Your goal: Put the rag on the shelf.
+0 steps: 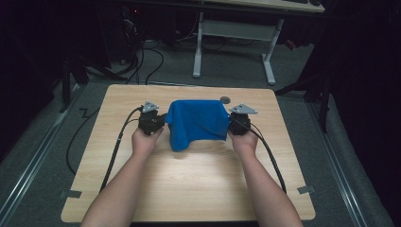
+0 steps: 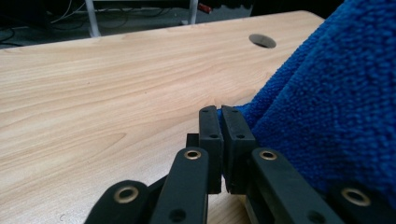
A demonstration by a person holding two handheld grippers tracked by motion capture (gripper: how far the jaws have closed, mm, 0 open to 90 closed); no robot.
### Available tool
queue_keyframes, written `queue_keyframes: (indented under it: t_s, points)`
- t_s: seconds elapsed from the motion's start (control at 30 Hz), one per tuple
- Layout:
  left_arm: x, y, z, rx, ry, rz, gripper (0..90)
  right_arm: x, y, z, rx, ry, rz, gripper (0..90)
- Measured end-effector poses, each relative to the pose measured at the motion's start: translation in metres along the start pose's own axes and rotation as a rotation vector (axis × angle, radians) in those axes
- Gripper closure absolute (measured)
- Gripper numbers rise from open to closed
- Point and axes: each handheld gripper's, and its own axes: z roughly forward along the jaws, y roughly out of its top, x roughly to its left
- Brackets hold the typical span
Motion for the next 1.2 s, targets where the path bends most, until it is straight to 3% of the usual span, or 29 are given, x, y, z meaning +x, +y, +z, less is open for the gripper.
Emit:
queue_keyframes:
  t_s: [0.43,1.2]
  points:
    - [0.0,-0.01,0.008,0.054,-0.001,-0.005,87.9,-0.003,-0.013,0.002,0.019,0.006,0.027,89.1]
    - [-0.003,-0.014,-0.001,0.047,-0.002,0.01,87.0,0.0,-0.029,0.022,0.071,0.032,0.057,88.9]
